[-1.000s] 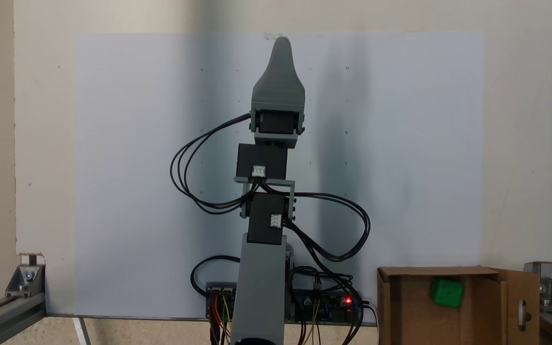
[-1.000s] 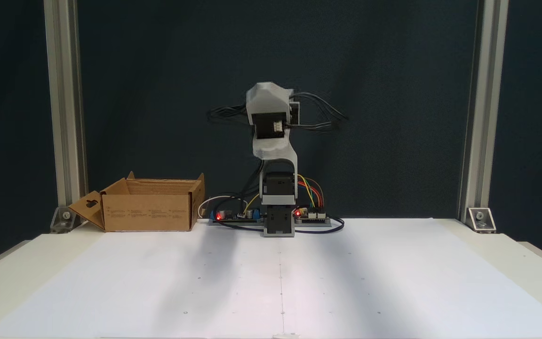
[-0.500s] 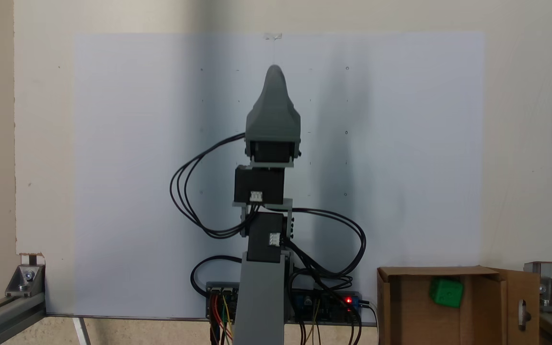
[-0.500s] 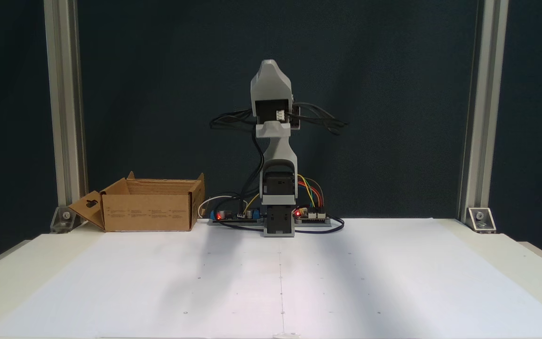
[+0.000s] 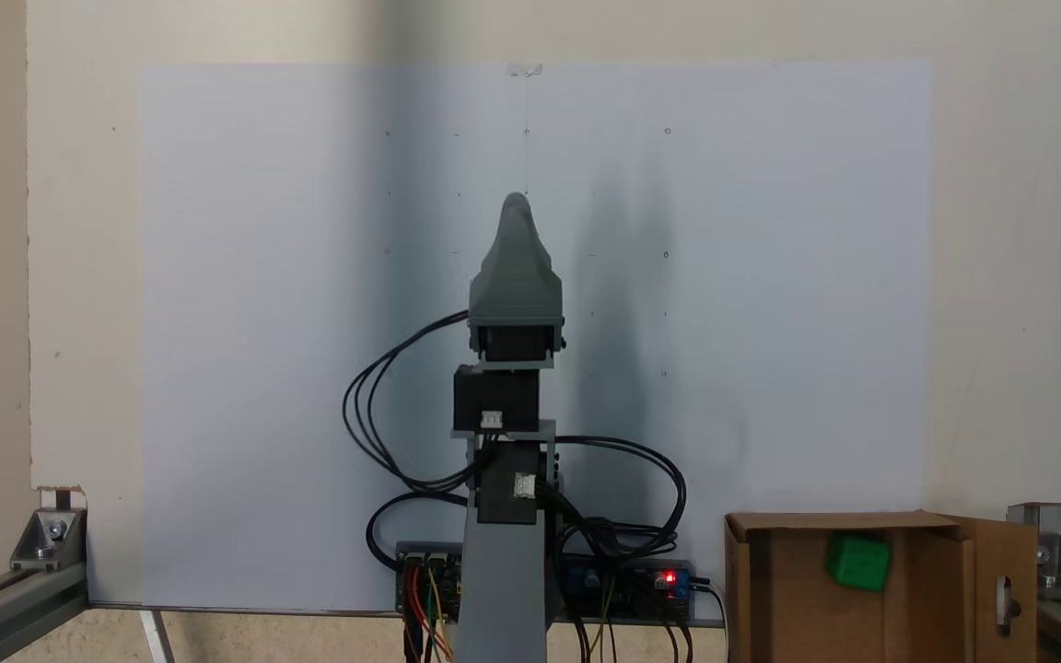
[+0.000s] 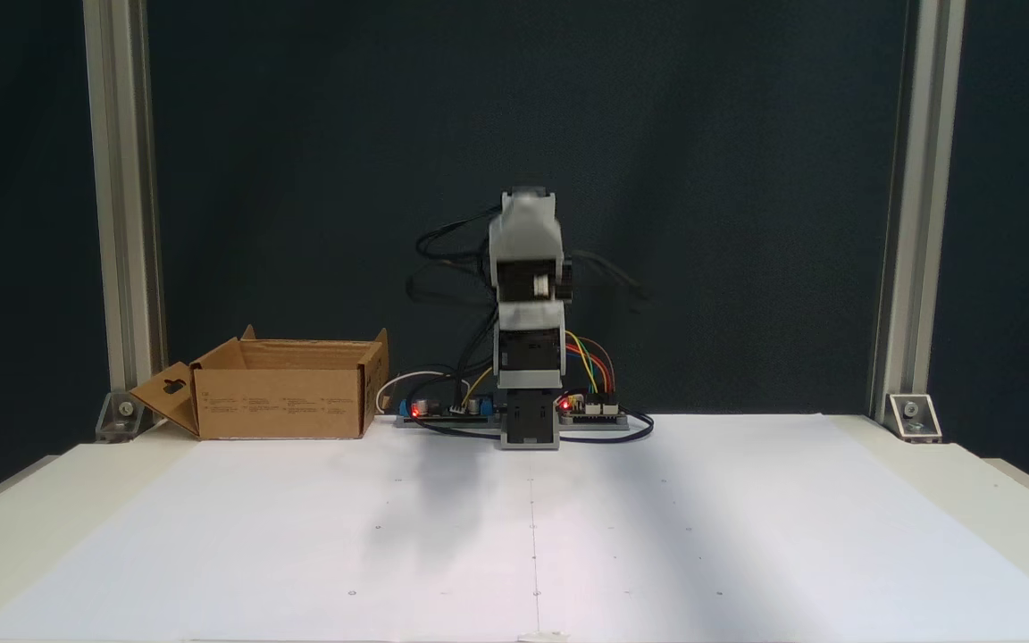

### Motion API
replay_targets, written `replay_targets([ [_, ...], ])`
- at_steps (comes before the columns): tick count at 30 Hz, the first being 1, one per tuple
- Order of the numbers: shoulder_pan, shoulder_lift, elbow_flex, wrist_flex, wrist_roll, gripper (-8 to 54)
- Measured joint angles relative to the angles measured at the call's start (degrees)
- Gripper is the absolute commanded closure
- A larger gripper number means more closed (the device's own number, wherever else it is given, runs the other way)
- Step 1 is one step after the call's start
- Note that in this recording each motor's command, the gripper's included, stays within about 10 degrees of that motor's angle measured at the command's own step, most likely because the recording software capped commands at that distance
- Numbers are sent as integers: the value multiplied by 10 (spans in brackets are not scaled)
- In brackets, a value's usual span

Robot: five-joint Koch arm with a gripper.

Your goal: Grasp a green dice and put it in the bin.

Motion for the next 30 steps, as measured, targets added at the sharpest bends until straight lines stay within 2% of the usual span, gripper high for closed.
replay_targets([
  [11, -1, 3, 178, -124, -17, 6],
  [21, -1, 3, 228, -231, -17, 6],
  [30, -1, 3, 238, -235, -17, 6],
])
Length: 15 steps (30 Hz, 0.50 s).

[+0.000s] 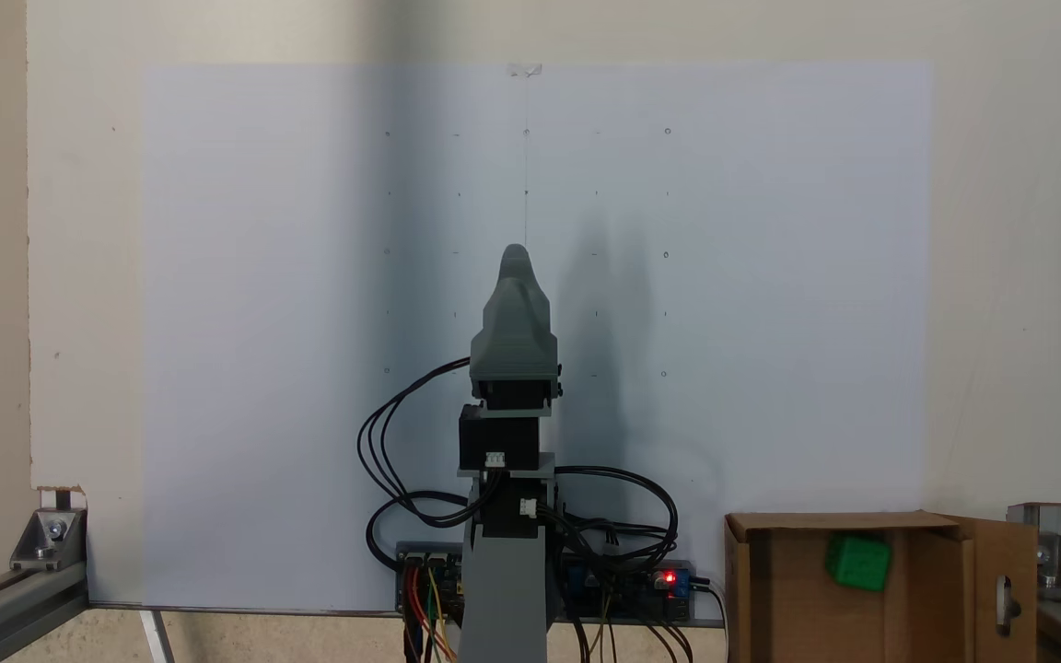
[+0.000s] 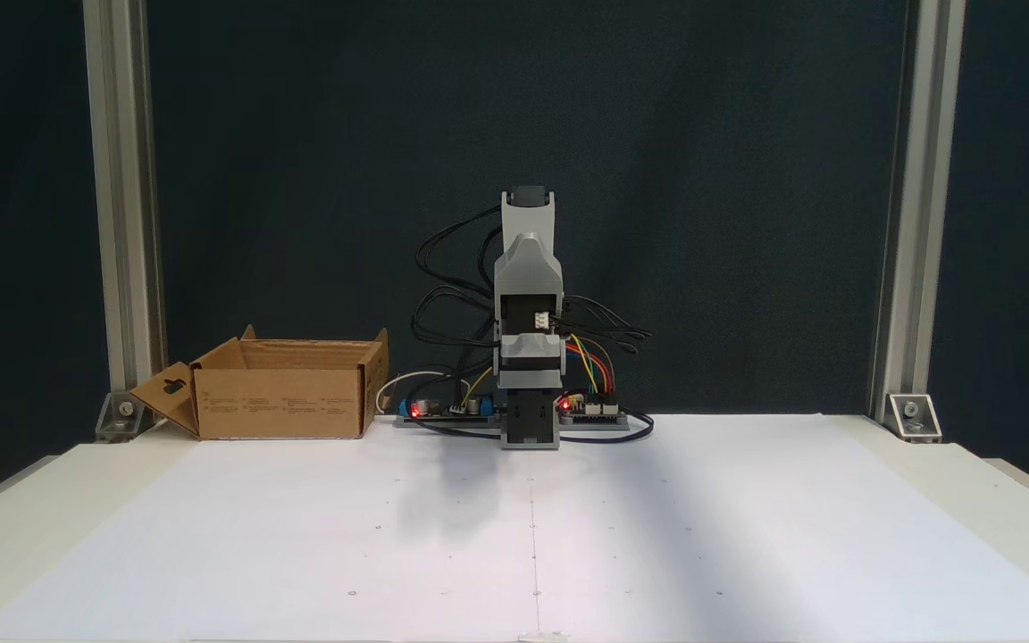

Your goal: Grasp a green dice and put it in the bin.

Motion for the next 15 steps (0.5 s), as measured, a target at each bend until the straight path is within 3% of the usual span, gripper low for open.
replay_targets([
  [15, -1, 0, 0, 4, 0, 5],
])
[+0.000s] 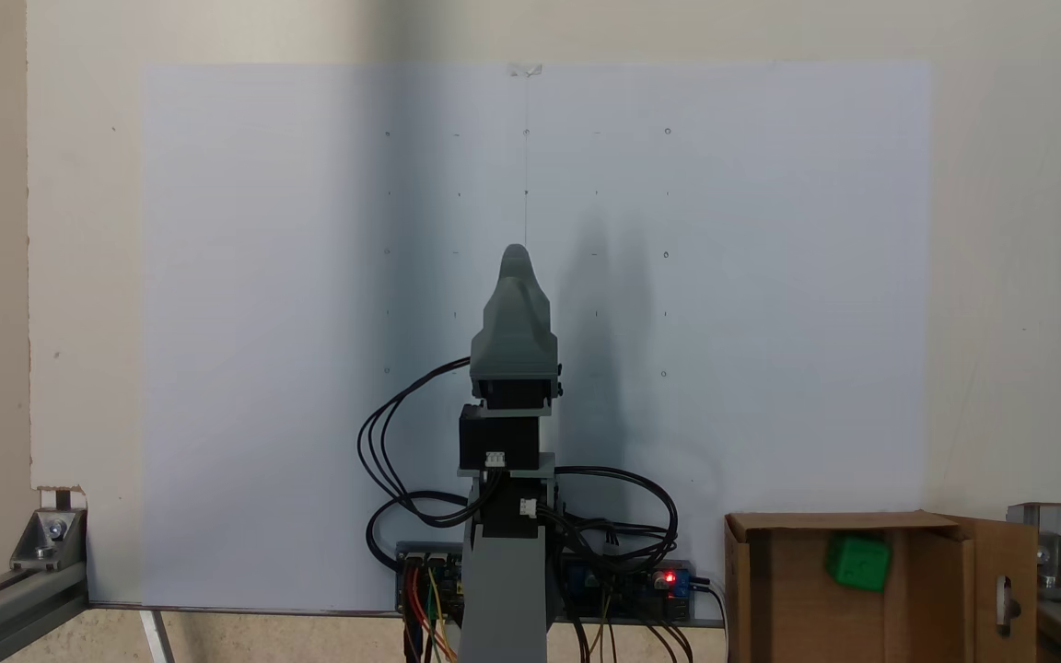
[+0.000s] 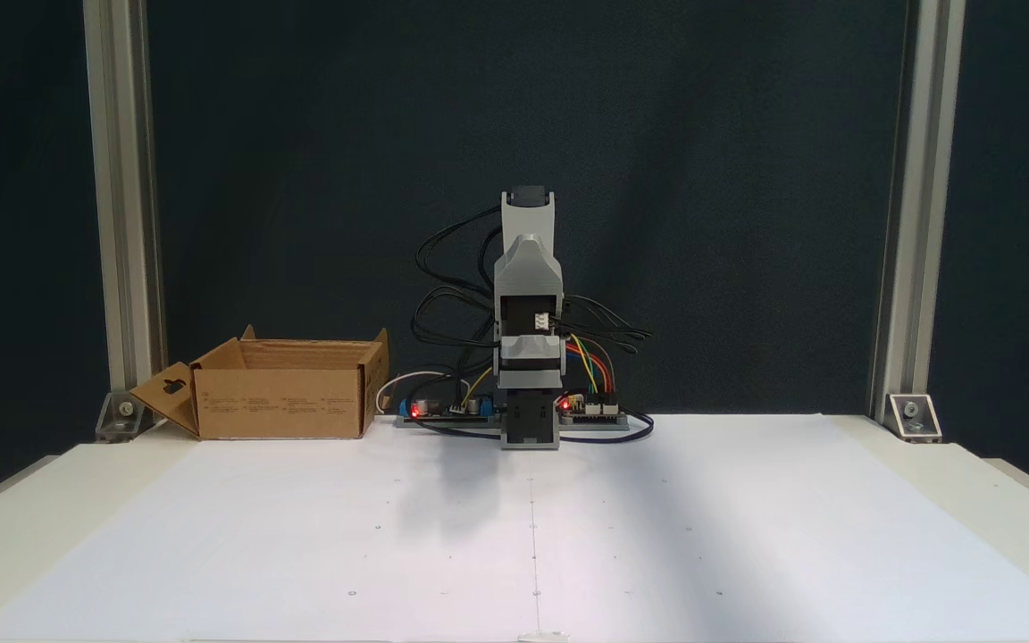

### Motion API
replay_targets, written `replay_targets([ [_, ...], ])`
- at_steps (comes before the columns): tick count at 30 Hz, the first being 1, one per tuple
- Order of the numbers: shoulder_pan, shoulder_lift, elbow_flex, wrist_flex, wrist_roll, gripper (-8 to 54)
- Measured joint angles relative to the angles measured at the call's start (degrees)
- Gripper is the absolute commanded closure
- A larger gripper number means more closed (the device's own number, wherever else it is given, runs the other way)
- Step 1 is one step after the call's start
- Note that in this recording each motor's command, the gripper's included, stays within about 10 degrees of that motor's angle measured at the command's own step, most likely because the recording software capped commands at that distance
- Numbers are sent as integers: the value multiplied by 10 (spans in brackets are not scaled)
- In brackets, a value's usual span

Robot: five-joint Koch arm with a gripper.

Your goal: Grasp a green dice and put it in the bin.

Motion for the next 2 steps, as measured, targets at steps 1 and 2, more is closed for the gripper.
replay_targets([
  [1, 0, 0, 0, 4, 0, 5],
  [2, 0, 0, 0, 22, 0, 5],
])
